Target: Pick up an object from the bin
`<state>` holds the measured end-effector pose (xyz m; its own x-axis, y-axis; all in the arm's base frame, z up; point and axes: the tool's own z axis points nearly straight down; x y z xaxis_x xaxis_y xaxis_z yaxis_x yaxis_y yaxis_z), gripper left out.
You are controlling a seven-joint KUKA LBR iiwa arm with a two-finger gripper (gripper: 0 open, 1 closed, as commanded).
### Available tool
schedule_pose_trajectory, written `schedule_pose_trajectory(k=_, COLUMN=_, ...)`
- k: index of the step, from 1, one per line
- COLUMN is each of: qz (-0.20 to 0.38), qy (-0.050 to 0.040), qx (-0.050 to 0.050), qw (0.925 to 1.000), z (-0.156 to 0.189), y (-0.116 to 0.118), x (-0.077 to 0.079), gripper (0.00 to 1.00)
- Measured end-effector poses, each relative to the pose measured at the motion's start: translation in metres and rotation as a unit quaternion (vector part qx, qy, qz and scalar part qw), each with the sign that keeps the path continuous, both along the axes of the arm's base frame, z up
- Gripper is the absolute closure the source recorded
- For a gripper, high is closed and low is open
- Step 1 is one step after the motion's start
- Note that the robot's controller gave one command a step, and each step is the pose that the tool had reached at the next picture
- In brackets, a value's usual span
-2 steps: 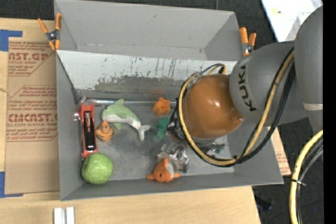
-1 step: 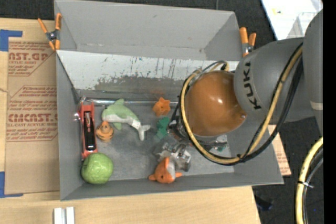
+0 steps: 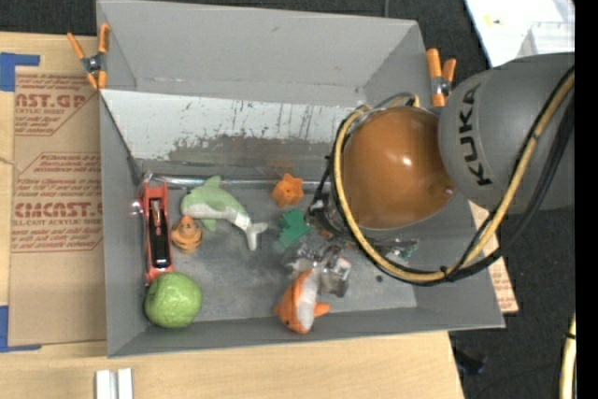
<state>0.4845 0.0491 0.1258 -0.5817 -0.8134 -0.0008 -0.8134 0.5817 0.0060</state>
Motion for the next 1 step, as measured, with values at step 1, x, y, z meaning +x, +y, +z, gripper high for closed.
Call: schedule_pose_trajectory(k=1, qz=0.000, qy=-0.0030, qx=0.000, qw=1.0000, z=0.0319, y=-0.0001, x=0.0015, gripper=1.00)
